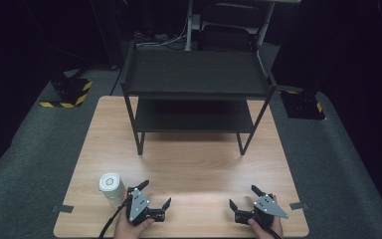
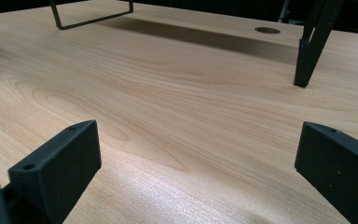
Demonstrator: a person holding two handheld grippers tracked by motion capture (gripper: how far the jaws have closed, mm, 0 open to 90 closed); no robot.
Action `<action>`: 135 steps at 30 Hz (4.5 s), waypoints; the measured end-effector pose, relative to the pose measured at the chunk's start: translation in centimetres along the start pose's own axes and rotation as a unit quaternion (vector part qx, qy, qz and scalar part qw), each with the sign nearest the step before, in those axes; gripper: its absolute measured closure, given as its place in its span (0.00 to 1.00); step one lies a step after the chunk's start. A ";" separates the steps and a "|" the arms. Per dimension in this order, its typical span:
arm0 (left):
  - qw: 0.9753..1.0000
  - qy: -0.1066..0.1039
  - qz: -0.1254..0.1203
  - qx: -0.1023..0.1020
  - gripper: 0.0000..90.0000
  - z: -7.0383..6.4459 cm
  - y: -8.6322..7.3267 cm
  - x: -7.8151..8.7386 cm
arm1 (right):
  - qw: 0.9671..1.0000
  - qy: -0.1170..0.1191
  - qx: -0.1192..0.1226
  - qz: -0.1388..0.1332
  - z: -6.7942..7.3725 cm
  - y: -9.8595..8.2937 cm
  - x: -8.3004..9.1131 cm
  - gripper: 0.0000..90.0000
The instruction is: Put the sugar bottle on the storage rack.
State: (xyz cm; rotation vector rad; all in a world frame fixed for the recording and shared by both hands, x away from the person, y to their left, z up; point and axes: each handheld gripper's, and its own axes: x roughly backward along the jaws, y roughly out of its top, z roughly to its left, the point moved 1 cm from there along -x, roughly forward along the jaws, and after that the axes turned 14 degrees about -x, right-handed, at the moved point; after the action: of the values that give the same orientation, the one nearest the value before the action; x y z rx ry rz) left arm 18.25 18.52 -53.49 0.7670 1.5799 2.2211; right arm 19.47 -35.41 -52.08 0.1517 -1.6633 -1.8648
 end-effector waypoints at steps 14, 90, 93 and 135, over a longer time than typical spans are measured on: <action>1.000 -0.003 -0.001 -0.012 0.01 -0.1 0.0 0.0 | 1.000 0.004 0.003 -0.005 -0.1 -0.2 0.2 0.00; 0.976 0.214 -0.006 0.025 0.01 0.9 -0.8 8.1 | 1.000 0.007 -0.003 -0.003 -0.4 0.1 -0.3 0.00; 0.977 0.211 -0.001 0.032 0.01 0.9 -1.0 8.0 | 1.000 0.007 -0.002 -0.003 -0.4 0.1 -0.3 0.00; 0.972 0.232 0.008 0.041 0.32 -0.6 -1.0 6.1 | 1.000 0.013 0.005 -0.013 -0.6 -0.3 0.0 0.00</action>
State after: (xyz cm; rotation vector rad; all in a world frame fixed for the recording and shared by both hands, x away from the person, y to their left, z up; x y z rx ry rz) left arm 12.89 21.64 -53.06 0.2863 1.8816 2.4871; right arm 19.62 -35.90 -52.51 0.2015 -1.6599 -1.8670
